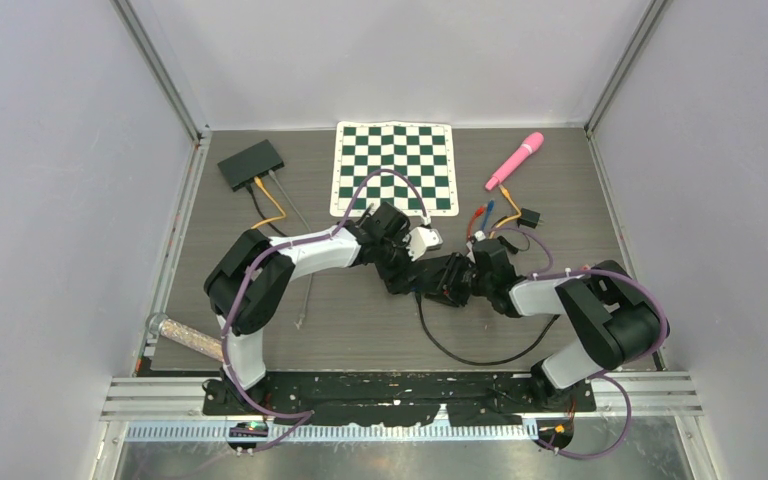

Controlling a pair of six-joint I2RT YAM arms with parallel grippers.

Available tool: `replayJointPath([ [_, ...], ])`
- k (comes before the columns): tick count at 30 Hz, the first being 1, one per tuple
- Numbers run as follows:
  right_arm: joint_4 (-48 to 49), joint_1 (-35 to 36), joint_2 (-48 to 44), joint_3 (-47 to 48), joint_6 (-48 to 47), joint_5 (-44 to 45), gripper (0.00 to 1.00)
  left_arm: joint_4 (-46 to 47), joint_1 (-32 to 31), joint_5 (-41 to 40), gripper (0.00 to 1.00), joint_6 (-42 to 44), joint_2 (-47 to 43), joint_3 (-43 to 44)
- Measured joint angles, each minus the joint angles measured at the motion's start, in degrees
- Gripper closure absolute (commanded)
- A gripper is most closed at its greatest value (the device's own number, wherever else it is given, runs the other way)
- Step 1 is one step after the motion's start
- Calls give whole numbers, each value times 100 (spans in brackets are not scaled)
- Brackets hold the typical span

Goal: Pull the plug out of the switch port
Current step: Pull the connector from the switch port.

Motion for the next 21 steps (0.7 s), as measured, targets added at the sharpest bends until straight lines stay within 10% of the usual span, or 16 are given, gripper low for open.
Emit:
replayJointPath([
  [21, -595, 24, 0, 323, -308, 2, 60, -48, 13, -11, 50, -4, 2, 20],
])
